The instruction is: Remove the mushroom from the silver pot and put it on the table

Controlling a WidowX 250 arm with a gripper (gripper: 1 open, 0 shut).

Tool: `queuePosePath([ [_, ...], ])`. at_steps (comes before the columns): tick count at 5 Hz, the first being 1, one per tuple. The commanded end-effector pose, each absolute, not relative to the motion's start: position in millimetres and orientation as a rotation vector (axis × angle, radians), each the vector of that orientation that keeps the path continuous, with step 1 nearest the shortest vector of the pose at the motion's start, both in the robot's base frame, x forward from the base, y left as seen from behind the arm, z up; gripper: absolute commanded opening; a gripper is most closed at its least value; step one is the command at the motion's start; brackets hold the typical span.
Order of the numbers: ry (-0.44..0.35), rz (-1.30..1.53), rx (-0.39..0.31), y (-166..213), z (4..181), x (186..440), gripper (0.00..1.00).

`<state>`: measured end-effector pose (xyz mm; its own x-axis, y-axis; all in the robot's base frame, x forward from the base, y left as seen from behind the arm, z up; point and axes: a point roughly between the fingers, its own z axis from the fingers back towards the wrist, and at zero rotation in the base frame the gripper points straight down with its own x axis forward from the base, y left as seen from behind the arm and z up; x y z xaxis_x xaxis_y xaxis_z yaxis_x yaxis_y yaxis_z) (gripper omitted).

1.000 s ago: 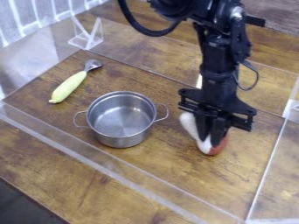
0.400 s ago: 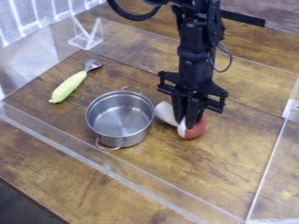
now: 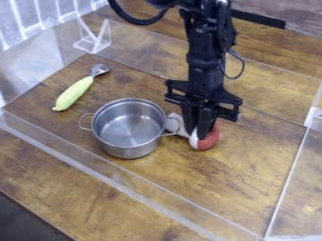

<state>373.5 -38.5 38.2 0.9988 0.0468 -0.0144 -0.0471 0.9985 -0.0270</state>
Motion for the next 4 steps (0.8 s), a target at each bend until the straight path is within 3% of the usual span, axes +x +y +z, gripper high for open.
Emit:
queuePosePath([
  [1,-0.016,0.089,-0.015,-22.5,51.0,373.0,0.0],
  [4,-0.058,-0.003,-0.02,-68.4,68.5,360.6,0.0],
])
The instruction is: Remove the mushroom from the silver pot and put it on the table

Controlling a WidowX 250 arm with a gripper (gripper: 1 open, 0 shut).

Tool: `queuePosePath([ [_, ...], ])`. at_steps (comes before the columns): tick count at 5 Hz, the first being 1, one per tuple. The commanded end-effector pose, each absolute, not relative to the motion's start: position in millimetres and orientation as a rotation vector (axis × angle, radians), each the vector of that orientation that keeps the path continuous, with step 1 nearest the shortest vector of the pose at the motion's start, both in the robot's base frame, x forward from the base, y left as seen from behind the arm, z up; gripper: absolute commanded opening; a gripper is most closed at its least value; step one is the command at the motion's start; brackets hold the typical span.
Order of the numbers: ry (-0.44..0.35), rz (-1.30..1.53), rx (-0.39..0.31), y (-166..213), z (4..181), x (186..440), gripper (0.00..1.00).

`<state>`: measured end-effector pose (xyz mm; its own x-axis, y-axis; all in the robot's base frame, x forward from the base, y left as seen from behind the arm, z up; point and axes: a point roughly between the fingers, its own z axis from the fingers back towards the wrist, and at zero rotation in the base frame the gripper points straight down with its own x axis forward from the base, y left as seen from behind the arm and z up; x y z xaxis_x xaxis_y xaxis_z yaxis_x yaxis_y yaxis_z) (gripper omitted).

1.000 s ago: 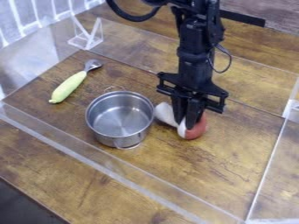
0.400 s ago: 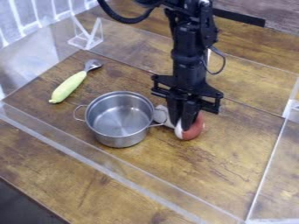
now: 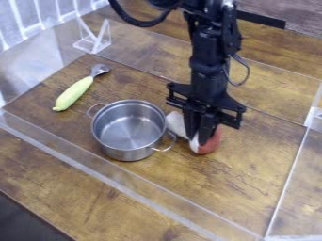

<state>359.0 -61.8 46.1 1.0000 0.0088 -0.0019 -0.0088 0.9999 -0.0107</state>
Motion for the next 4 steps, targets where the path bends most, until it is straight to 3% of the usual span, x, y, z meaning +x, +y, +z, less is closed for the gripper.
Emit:
queuePosePath([
  [1,-0.062,0.018,-0.029,-82.7,68.7,357.6,0.0],
  [2,-0.062,0.0,-0.044,-89.2,59.1,360.9,1.0],
  [3,-0.062,-0.01,-0.057,-92.7,50.6,363.3,1.0],
  [4,-0.063,-0.026,-0.059,-83.4,59.2,362.5,1.0],
])
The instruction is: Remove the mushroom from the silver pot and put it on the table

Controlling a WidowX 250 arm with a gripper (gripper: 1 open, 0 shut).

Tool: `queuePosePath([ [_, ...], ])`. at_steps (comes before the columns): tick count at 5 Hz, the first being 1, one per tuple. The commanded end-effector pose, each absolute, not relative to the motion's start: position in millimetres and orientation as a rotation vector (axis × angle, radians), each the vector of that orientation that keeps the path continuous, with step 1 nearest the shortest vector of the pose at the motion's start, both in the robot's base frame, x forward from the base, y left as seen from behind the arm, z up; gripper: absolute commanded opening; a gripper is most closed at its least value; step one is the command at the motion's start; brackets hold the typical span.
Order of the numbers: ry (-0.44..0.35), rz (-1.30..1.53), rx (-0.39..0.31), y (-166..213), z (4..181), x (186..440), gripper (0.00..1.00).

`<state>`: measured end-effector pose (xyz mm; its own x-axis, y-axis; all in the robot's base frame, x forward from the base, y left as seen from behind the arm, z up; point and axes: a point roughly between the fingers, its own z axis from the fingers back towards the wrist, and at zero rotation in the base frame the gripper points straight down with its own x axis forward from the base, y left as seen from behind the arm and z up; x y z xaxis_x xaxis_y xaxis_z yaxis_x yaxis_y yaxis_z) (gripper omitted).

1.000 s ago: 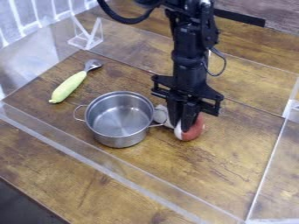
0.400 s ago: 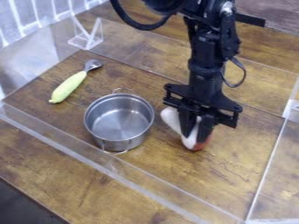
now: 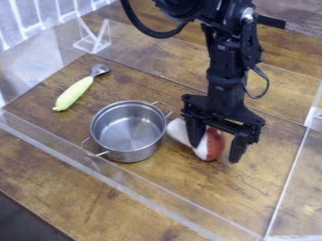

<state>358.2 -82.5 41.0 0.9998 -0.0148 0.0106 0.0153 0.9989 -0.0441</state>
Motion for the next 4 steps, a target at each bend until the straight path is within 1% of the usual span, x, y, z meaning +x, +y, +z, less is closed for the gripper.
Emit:
queuePosePath([
  [1,-0.065,-0.041,-0.062,-74.2,68.9,361.6,1.0],
  [4,-0.075,-0.029,-0.064,-82.5,83.2,350.2,1.0],
])
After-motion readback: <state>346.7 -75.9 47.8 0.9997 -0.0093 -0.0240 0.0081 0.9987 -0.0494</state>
